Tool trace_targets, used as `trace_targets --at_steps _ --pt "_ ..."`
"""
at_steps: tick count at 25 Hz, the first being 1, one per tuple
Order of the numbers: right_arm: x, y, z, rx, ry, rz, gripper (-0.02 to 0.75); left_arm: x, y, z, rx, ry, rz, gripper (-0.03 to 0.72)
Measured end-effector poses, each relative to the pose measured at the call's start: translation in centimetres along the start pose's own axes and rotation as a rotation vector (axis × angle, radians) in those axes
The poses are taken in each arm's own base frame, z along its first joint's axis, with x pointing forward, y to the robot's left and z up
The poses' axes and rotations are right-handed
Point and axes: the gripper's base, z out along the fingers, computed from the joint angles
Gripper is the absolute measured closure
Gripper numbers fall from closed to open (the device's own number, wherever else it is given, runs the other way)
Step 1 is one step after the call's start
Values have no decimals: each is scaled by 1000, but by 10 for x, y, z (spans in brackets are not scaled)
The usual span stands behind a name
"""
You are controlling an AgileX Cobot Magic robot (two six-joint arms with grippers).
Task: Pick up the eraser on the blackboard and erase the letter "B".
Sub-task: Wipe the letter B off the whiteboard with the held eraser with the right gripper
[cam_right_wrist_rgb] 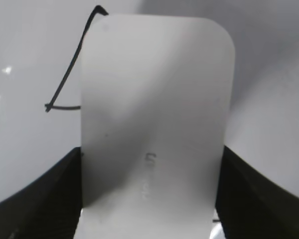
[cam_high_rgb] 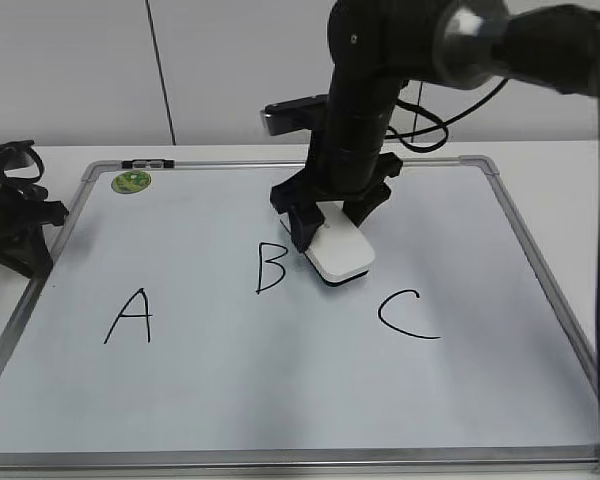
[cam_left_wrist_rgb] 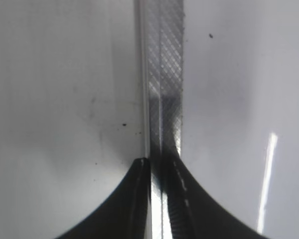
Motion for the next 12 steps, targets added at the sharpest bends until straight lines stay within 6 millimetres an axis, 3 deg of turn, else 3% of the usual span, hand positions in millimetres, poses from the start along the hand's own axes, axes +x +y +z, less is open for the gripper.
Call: trace_targets --at_steps 5,12 --pt "-20 -4 27 -1 1 16 192 0 0 0 1 4 -1 584" --pt "-26 -7 48 3 21 23 193 0 1 0 1 3 -2 584"
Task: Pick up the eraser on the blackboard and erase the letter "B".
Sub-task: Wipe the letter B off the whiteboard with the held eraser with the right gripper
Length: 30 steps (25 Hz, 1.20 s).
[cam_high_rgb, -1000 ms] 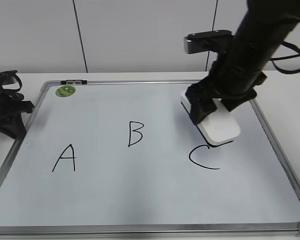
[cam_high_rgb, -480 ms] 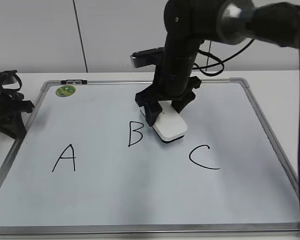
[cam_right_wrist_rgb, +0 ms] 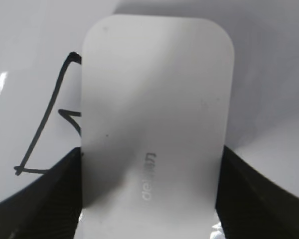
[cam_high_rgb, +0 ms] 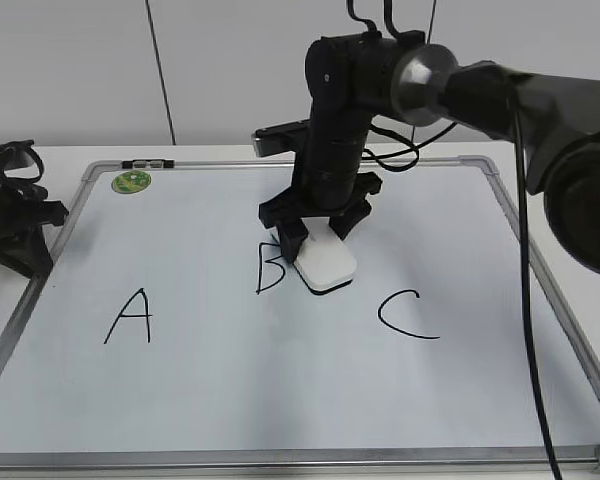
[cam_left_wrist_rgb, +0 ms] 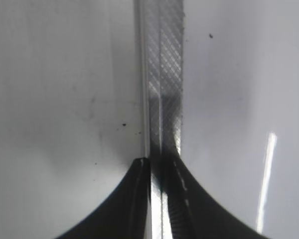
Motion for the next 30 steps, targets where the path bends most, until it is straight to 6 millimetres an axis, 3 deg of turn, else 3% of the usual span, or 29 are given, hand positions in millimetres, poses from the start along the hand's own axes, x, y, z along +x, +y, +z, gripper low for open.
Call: trace_targets --at_steps 9,18,20,30 --pt "-1 15 5 28 14 -40 193 0 0 0 1 0 -1 579" --pt "5 100 16 46 8 -222 196 0 0 0 3 -1 -3 575" --pt "7 110 16 49 8 -244 196 0 0 0 3 -1 -3 575" --pt "6 107 18 140 -4 -192 197 0 -1 0 6 -1 -5 570"
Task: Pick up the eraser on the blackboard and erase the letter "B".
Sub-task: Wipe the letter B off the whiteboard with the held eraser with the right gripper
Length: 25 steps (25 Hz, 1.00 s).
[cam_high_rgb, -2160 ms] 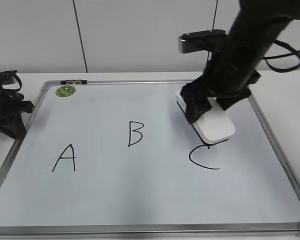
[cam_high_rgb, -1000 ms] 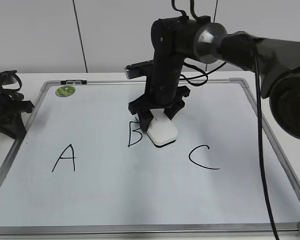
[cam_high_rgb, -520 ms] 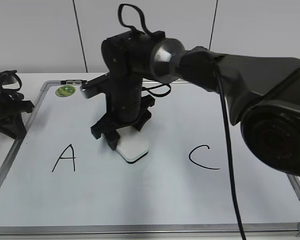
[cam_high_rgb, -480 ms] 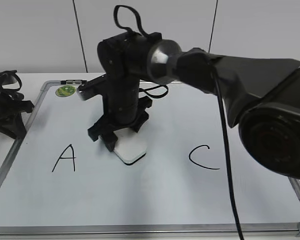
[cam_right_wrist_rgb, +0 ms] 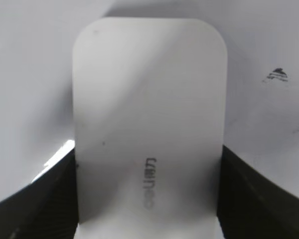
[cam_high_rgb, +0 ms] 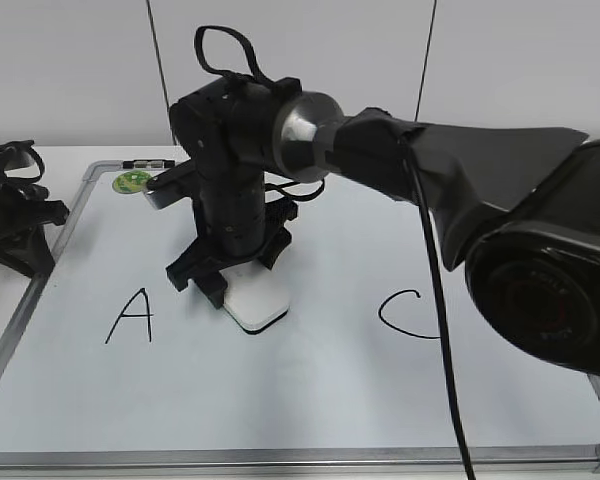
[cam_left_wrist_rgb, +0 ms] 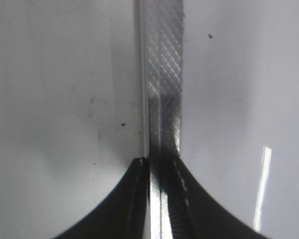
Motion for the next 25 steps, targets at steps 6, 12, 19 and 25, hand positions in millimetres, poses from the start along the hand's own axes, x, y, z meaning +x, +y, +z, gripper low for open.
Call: trace_targets --at_steps 6,12,19,25 --pt "1 -33 3 15 4 91 198 0 0 1 2 2 -2 567" --pt "6 -80 5 95 9 175 198 0 0 1 2 0 -2 566" --pt "7 -94 2 90 1 200 198 0 0 1 2 1 -3 565" --pt "5 -100 -47 76 -80 169 198 0 0 1 2 1 -3 557"
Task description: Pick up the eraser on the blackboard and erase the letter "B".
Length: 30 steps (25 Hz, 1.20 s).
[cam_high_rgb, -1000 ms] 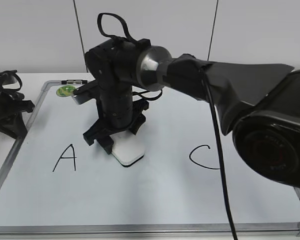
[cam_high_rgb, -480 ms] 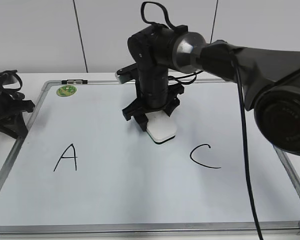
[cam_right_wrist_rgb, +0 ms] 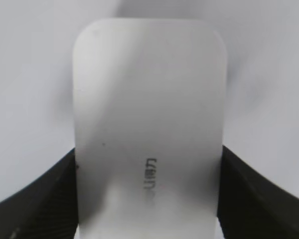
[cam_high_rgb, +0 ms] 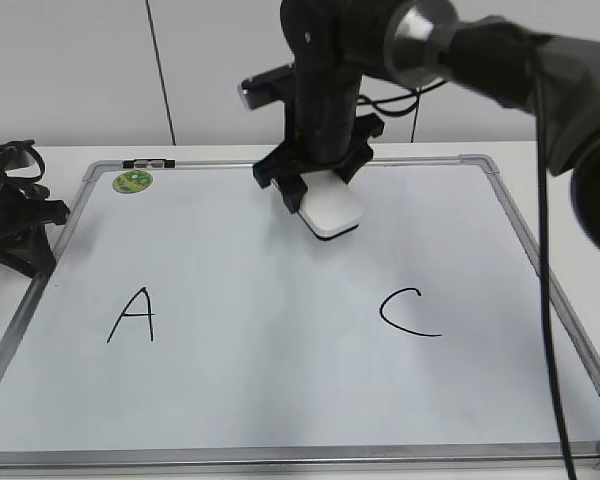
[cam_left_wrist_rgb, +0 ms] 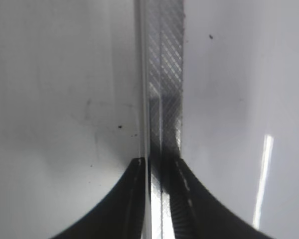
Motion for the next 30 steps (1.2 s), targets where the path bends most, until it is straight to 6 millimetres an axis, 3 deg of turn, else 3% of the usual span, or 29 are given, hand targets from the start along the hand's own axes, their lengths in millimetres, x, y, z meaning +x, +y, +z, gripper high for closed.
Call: trace_targets --at_steps 4,7,16,20,25,30 --pt "-2 -7 -48 2 -90 -6 198 0 0 0 0 -2 0 554" --pt "7 -12 -60 17 -79 -24 199 0 0 0 0 -2 0 554" --pt "79 -61 -49 66 151 43 199 0 0 0 -1 -4 0 554" --pt "112 -86 -49 46 160 126 199 0 0 0 -1 -4 0 554" --pt "155 -117 -35 -31 173 302 199 0 0 0 -1 -4 0 554" --pt "167 -138 -27 -61 137 389 199 0 0 0 -1 -4 2 554"
